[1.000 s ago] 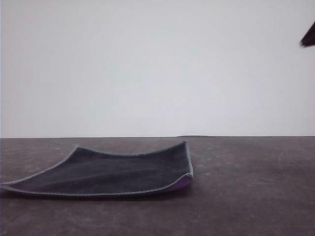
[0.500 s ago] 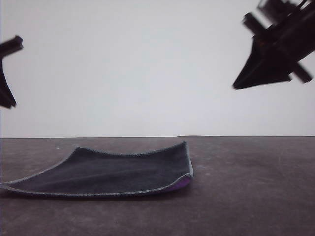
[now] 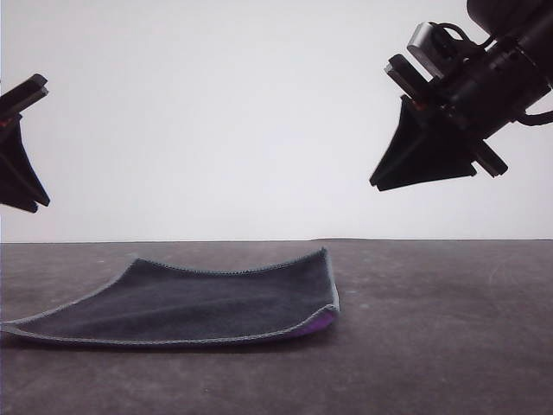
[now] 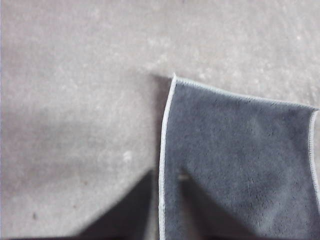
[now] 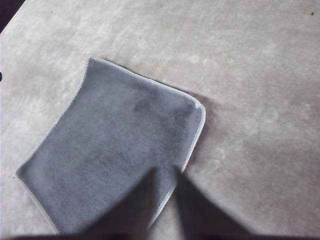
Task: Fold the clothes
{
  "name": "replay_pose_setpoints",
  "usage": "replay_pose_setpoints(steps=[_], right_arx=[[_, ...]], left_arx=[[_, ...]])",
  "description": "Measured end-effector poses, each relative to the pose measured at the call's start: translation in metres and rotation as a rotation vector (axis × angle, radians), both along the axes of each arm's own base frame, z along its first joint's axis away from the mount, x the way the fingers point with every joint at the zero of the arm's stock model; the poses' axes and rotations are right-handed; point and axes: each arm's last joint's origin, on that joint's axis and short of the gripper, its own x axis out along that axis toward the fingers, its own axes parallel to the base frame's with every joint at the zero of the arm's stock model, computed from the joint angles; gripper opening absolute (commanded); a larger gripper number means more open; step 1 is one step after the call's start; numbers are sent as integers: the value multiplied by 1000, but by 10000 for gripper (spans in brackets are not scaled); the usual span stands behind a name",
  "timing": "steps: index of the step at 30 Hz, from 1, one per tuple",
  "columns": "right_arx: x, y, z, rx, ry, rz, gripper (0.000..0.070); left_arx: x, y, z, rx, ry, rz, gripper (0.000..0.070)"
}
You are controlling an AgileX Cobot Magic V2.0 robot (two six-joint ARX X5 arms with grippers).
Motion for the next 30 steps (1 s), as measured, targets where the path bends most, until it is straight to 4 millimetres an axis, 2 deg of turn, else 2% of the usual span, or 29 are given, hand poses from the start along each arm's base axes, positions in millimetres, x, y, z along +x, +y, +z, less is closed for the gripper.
replay_pose_setpoints(steps=[1, 8, 12, 19, 30], right_arx=[[0, 1, 0, 0, 0, 3, 504], [-2, 5, 0, 0, 0, 17, 499], [0, 9, -2, 4, -10, 30, 497], [24, 19, -28, 7, 80, 66, 497], [78, 36, -48, -2, 115, 64, 485]], left_arx=[[0, 0, 0, 0, 3, 0, 395], [-1, -2, -1, -25, 15, -26, 390], [6, -9, -2, -42, -15, -60, 390], [44, -21, -21, -74, 47, -107, 390], [108, -30, -42, -61, 101, -141, 390]])
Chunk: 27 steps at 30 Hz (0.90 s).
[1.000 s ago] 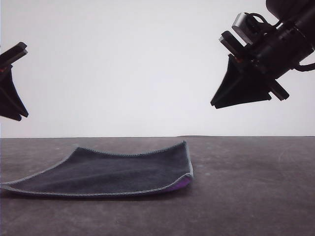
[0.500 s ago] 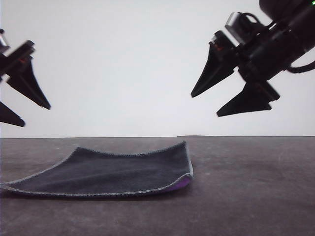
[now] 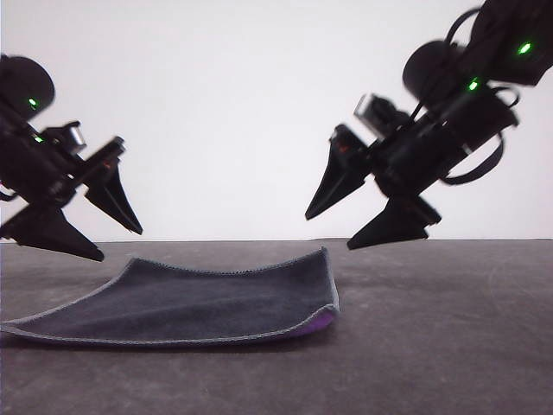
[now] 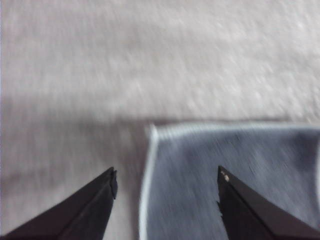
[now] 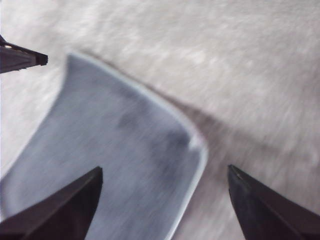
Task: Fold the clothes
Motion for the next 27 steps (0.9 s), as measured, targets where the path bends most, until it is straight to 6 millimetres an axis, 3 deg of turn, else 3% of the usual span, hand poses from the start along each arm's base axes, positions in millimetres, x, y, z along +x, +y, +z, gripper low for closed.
replay_pose_setpoints(steps=[7, 15, 17, 20, 22, 23, 27], right_arx=[[22, 8, -15, 3, 27, -3, 481], [24, 9, -23, 14, 61, 5, 397], [24, 9, -23, 16, 57, 5, 353], [25, 9, -23, 19, 54, 4, 161], [25, 9, -23, 19, 54, 4, 42], [25, 9, -23, 19, 54, 4, 5], [25, 9, -23, 18, 53, 3, 3]], left_arx=[[24, -5, -8, 9, 12, -19, 390], [25, -15, -20, 14, 51, -55, 379], [24, -18, -20, 15, 49, -65, 320], [24, -19, -20, 17, 48, -71, 110], [24, -19, -20, 17, 47, -71, 14], [24, -19, -20, 17, 48, -71, 2], [24, -19, -20, 19, 45, -74, 1]])
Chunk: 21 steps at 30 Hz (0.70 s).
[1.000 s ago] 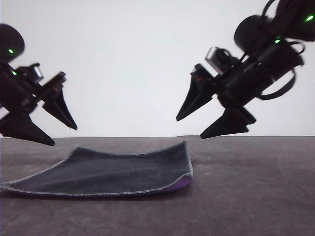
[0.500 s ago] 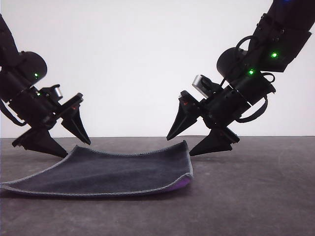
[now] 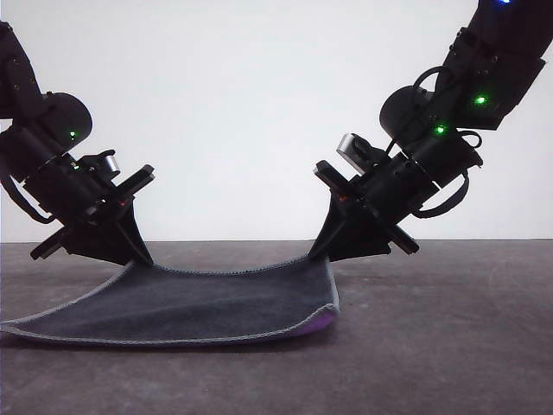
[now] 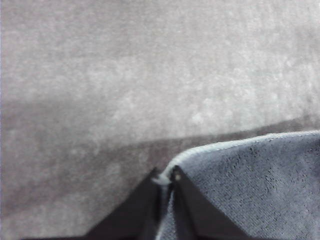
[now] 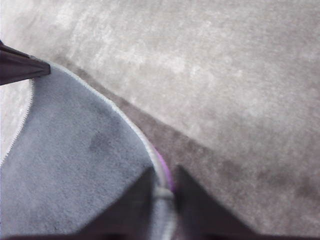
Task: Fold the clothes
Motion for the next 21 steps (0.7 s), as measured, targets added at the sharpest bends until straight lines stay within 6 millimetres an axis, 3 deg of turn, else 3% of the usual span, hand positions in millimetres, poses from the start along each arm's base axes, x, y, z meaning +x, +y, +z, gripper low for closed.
replay_pose_setpoints(steps=[9, 21], right_arx=[[-2, -5, 1, 101, 57, 87, 3], [-16, -13, -4, 245, 261, 237, 5]], left_arx=[[-4, 4, -1, -36, 57, -48, 1], [-14, 10, 21, -20, 236, -166, 1]])
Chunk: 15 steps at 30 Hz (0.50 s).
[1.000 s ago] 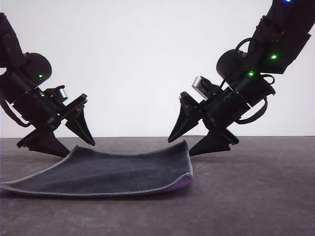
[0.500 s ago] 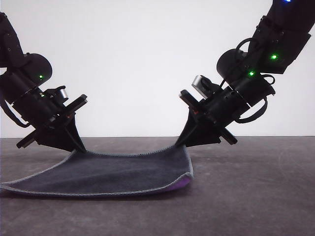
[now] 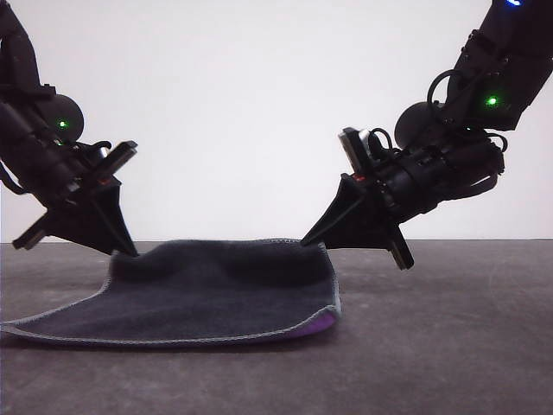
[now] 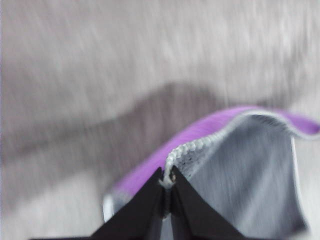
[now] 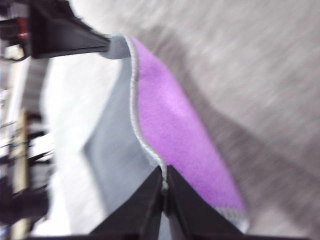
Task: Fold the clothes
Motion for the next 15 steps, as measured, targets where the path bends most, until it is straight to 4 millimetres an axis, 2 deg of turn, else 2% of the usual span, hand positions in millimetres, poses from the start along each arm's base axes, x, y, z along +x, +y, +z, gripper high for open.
replay_pose_setpoints(steps=[15], right_arx=[[-25, -4, -6, -29, 164, 104, 5]], left_arx=[[-28, 2, 1, 23, 219, -145, 1]])
